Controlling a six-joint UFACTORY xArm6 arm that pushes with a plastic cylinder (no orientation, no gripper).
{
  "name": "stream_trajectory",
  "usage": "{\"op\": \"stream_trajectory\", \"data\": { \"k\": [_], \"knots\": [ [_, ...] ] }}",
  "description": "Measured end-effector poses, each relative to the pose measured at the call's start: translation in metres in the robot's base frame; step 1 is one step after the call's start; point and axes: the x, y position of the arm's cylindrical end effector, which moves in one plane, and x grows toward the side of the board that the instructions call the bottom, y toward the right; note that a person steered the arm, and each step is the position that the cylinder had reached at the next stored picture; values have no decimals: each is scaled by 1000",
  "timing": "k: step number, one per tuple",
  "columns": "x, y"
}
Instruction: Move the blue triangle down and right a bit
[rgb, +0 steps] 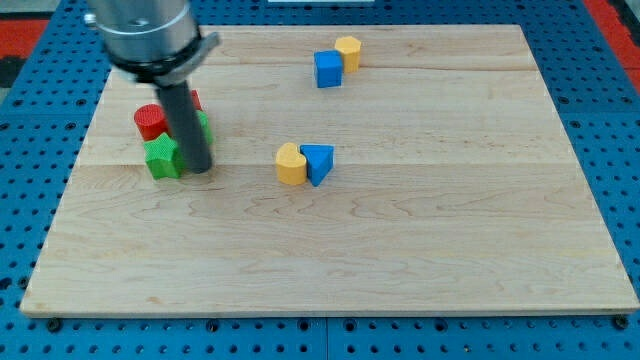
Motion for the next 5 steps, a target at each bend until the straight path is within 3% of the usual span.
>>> {"op": "stream_trajectory", "data": {
  "k": [1,2,3,4,5],
  "knots": [
    [-27,84],
    [-1,120],
    [49,120],
    [48,122],
    [11,150]
  ]
}}
